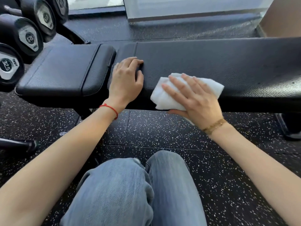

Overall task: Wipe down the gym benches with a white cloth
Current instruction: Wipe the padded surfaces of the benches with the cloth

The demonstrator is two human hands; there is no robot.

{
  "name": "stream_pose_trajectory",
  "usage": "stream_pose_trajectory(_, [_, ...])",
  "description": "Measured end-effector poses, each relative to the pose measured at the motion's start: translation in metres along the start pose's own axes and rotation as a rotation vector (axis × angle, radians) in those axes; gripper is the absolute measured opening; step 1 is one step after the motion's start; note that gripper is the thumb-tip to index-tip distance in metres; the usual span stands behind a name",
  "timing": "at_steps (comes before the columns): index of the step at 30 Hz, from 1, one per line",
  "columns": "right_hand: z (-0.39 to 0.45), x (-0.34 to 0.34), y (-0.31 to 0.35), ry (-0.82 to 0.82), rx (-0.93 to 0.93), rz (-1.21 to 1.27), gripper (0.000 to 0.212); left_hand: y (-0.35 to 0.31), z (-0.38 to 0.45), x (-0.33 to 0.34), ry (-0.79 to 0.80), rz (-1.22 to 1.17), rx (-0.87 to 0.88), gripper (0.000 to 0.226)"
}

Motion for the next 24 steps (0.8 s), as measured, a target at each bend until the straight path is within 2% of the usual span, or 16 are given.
stream_pose_trajectory(2, [-0.015, 0.001, -0.023, 0.002, 0.084, 0.051, 0.074, 0.0, 0.0, -0.001, -0.006, -0.001, 0.009, 0.036])
stream_pose_trajectory(5, [-0.021, -0.001, -0.052, 0.097, 0.209, 0.192, 0.074, 0.0, 0.0, 0.0, -0.017, 0.002, 0.01, 0.035])
stream_pose_trajectory(9, [0.027, 0.006, -0.057, 0.282, 0.371, 0.353, 0.065, -0.003, -0.001, 0.0, -0.005, 0.02, -0.006, 0.035])
stream_pose_trajectory(14, [0.1, 0.009, -0.029, 0.483, 0.27, 0.413, 0.06, -0.003, 0.001, -0.001, 0.029, 0.056, -0.003, 0.036])
stream_pose_trajectory(18, [0.06, -0.003, -0.029, 0.404, 0.203, 0.43, 0.058, -0.007, 0.007, -0.003, 0.039, 0.085, -0.032, 0.037])
stream_pose_trajectory(20, [0.04, 0.001, -0.052, 0.428, 0.269, 0.422, 0.057, -0.014, 0.013, 0.001, 0.03, 0.108, -0.051, 0.04])
stream_pose_trajectory(24, [0.047, 0.027, -0.103, 0.559, 0.528, 0.356, 0.059, -0.033, 0.024, 0.019, 0.087, 0.076, -0.043, 0.047])
Point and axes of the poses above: each hand's wrist, its own z-axis towards the middle knuckle, its own x-axis out of the palm, y = z × x, the point moved 1 cm from there along z, towards the middle knuckle, and after that the axes turned 13 degrees about -z, right-handed, at the moved point
